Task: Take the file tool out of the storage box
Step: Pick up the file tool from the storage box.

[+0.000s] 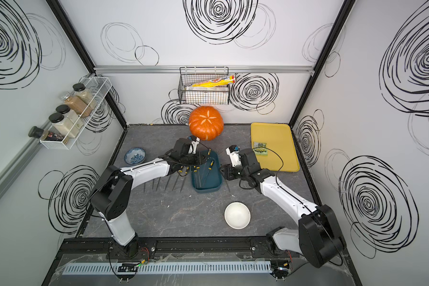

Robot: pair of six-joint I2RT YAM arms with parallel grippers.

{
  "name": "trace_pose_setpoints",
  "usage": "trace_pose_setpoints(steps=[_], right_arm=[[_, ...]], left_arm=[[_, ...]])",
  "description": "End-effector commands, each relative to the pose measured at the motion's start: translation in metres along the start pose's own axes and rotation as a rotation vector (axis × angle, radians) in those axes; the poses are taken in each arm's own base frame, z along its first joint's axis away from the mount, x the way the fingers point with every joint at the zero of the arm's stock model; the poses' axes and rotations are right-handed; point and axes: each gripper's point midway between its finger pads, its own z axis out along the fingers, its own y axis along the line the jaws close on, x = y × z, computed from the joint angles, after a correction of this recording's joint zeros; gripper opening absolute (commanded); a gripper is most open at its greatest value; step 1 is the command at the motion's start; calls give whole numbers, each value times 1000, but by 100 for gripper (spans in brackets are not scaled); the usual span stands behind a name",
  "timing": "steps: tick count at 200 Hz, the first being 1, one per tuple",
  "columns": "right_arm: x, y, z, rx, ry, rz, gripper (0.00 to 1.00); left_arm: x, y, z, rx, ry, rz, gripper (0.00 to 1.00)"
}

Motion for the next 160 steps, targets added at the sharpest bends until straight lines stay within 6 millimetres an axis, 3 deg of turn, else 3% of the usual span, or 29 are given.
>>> trace_pose_setpoints(steps=[1,22,67,111,160], right_arm=[[-20,38,-3,-210,-74,-23,55],[-20,47,5,-290,-55,-5,61],[-18,62,19,-421,-7,24,60],[-21,69,18,-458,-38,24,58],[-24,64,40,-453,2,36,57]], left_arm=[[-39,-48,-33,208,-168,39,0],[-44,-60,-49,232,-198,56,0],[-46,-77,-73,308,-250,45,0],[-40,-74,-67,301,-231,38,0],[-38,-83,-76,325,-264,43,0]])
